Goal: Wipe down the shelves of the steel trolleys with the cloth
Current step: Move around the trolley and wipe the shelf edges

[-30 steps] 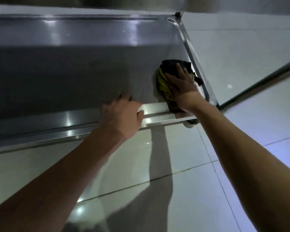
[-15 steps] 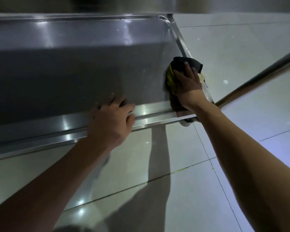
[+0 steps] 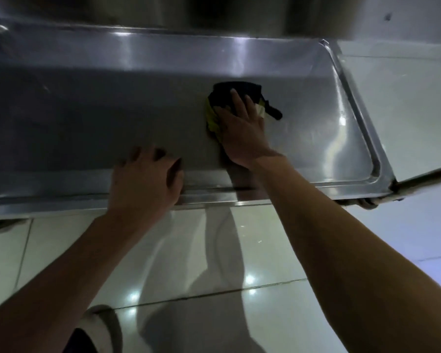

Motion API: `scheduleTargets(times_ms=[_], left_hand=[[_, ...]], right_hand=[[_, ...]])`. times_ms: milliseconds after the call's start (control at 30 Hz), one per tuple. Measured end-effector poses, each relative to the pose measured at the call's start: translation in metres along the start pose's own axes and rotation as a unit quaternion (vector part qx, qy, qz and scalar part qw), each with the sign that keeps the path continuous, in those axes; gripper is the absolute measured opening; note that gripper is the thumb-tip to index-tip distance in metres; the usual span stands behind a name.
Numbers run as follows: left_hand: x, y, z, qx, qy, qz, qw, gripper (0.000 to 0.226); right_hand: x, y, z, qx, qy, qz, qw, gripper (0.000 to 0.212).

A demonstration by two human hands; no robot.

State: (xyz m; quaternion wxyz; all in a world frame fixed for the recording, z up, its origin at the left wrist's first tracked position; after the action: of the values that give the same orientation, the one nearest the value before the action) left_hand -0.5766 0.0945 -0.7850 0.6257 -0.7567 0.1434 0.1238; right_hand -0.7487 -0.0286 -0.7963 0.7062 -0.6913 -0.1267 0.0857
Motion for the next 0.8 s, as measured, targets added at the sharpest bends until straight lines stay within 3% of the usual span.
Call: scheduleTargets(times_ms=[167,333,567,700,800], left_hand=[[0.012,-0.001,0.011,0.009,0.000,0.017,1.000,0.032],[0.015,-0.005,0.011,0.012,0.006,0.014,1.000,0.034],[-0.017,-0.005,-0.002,0.050,-0.009,-0.028,0.998,0.031],[-0.077,0.009,-0.017,0.082,0.048,0.073,0.993,0.040],[-0.113,0.034,-0.017,0.147,0.028,0.095,0.984,0.045]], right_hand=[[0.104,0.012,-0.028,0.021,-0.155,-0.001,0.988,0.051],[0.106,0.013,-0.038,0.023,-0.227,0.035,0.973,0.053],[0.038,0.005,-0.029,0.004,-0.139,0.008,0.990,0.048],[-0.018,-0.009,-0.023,-0.024,-0.122,0.040,0.991,0.047],[-0.074,-0.014,-0.016,-0.044,-0.071,0.050,0.995,0.044]])
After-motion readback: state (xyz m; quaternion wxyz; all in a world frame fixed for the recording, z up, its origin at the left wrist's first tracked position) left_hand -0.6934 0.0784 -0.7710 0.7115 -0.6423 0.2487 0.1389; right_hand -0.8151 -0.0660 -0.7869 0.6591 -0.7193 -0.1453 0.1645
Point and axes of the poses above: each hand's wrist, its own z-axis away from the middle knuckle, its own y-axis out of the palm, x = y × z, the point moved 5 cm from there along -z, towards the middle knuckle, and after that the axes turned 15 degrees about z, right-handed, at the moved point
